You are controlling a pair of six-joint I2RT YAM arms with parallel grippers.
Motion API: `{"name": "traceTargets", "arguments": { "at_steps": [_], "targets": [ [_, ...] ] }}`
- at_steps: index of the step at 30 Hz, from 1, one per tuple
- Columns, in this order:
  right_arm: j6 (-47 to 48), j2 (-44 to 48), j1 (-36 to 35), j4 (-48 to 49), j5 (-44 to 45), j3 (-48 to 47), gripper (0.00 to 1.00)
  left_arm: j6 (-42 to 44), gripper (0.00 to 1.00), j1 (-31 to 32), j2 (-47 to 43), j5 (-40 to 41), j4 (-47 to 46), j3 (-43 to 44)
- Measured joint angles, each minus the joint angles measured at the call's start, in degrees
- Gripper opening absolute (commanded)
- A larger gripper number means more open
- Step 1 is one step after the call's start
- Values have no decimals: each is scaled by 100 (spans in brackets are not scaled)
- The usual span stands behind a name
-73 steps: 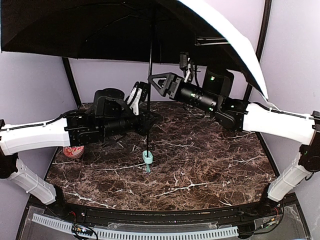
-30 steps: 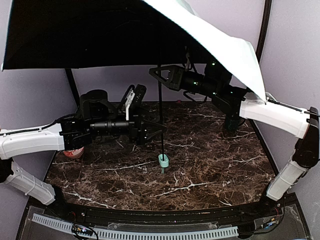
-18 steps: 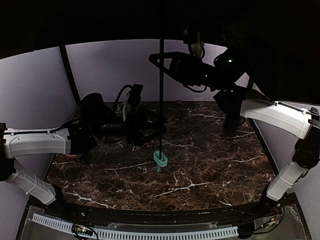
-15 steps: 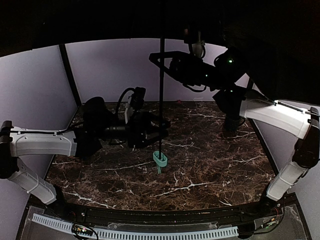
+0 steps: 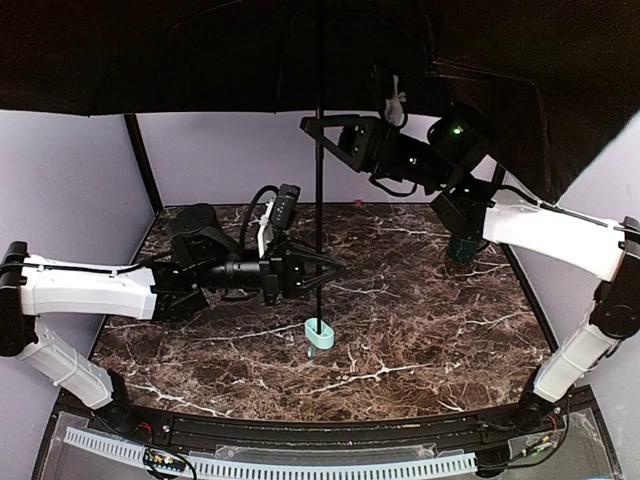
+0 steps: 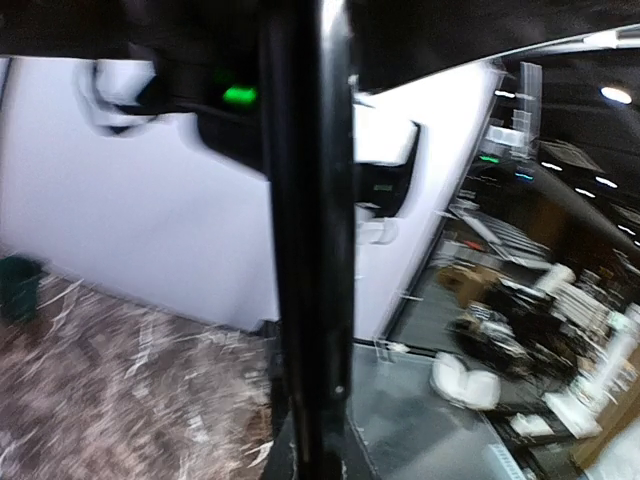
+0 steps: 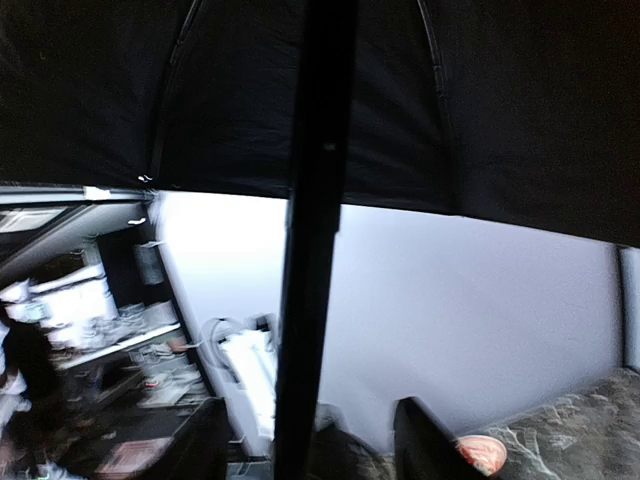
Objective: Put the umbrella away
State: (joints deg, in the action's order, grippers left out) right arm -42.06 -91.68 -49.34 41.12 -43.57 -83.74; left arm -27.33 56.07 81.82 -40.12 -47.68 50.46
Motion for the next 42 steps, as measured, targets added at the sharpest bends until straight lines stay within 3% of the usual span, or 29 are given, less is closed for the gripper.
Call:
{"name": "traceTargets", "arguments": {
  "at_steps": [8,12,16,25,36,38,42],
  "targets": [
    [778,1019,133,-1685,2382,1040,72,634,0,66,-459,3012,2761,688],
    [728,1115,122,-1941,2994,1408,73,726,0,37,-382,4328,3759,1027],
    [369,1088,109,-1810,3099,1847,72,925,0,33,-203,5211,4164,1038],
    [-131,1021,-236,-1939,3440,2229,71,1596,0,-216,181,6306,4614,1207],
    [0,-208,-37,-2267,4074,299,71,1504,0,-142,179,6332,4605,1187],
    [33,-566,9,-2420,4105,-179,62,1504,0,-122,179,6334,4603,1165],
    [149,-1010,11,-2697,4186,-684,12,1510,0,-103,173,6336,4599,1106]
  ]
}}
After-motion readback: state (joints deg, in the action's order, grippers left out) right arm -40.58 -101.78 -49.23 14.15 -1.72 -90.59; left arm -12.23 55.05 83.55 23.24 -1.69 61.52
